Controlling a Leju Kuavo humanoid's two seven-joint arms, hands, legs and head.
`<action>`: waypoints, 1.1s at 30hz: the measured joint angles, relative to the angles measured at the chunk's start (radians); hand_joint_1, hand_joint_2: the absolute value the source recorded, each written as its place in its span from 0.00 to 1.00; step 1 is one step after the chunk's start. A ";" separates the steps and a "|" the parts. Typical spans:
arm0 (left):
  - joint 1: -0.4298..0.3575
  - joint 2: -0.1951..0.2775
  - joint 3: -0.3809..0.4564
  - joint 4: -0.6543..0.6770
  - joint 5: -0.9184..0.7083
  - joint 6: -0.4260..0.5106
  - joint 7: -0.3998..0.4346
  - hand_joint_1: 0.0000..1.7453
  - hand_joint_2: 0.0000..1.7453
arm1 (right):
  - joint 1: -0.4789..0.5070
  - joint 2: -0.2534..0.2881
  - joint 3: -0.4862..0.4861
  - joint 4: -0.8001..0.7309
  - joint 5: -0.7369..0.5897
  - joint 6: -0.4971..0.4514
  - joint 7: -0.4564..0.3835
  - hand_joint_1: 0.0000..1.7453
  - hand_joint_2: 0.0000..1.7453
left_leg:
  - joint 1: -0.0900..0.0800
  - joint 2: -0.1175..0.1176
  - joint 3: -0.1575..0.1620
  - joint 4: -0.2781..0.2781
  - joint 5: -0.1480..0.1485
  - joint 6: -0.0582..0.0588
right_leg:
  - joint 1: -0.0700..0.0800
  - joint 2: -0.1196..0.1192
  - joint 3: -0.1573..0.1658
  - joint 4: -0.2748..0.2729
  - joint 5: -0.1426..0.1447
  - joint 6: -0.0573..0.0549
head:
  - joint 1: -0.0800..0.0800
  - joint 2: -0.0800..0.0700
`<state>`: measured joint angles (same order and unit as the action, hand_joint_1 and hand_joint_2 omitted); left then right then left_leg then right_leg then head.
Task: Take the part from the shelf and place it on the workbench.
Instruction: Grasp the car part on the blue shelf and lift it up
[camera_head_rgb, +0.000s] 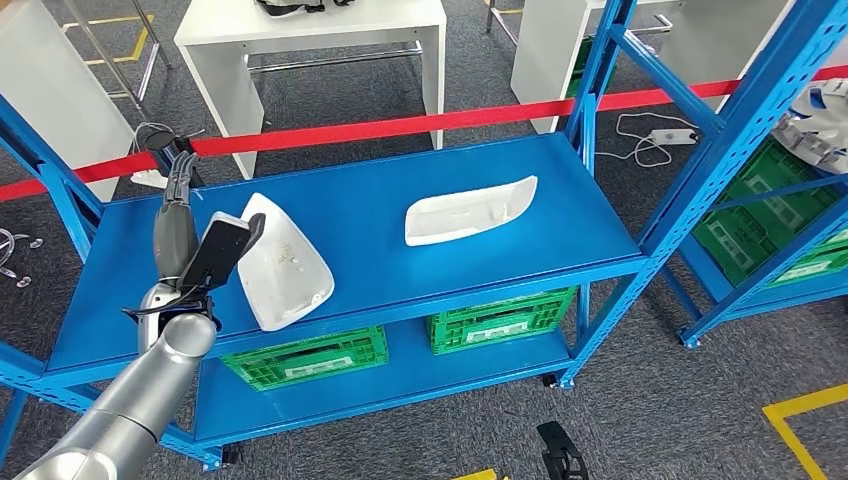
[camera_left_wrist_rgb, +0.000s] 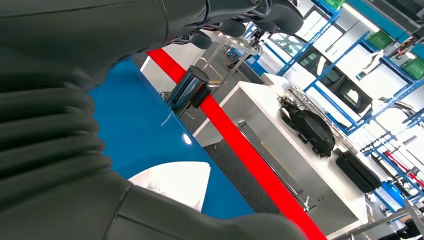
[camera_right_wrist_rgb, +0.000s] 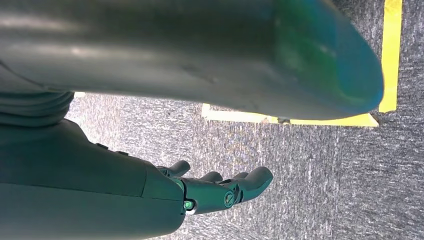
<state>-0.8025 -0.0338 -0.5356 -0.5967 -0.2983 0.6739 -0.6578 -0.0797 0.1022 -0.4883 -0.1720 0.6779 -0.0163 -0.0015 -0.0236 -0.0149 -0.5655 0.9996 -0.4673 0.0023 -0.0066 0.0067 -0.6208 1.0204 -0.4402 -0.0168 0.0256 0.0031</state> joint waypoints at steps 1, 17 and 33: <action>-0.001 0.000 -0.001 0.002 -0.016 -0.003 0.005 0.00 1.00 | 0.000 0.000 0.000 0.000 0.000 0.000 0.000 0.00 0.00 | 0.000 0.000 0.000 0.000 0.000 0.000 | 0.000 0.000 0.000 0.000 0.000 0.000 | 0.000 0.000; -0.019 0.159 -0.113 0.108 -0.267 -0.071 0.067 0.00 1.00 | 0.015 0.000 -0.014 0.000 0.011 0.006 -0.003 0.00 0.00 | 0.001 0.001 0.000 0.000 0.000 0.000 | 0.001 0.001 0.000 0.000 0.000 0.000 | 0.000 0.000; -0.050 0.260 -0.134 0.115 -0.380 0.011 0.105 0.00 1.00 | 0.021 0.000 -0.023 0.000 0.014 0.004 -0.015 0.00 0.00 | 0.001 0.000 0.000 0.000 0.000 -0.001 | 0.001 0.001 0.000 0.000 0.000 0.000 | 0.000 0.000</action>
<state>-0.8526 0.2264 -0.6699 -0.4813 -0.6780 0.6848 -0.5527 -0.0583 0.1020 -0.5115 -0.1720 0.6924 -0.0125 -0.0168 -0.0230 -0.0144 -0.5650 0.9996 -0.4672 0.0018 -0.0056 0.0075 -0.6203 1.0203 -0.4404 -0.0170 0.0255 0.0031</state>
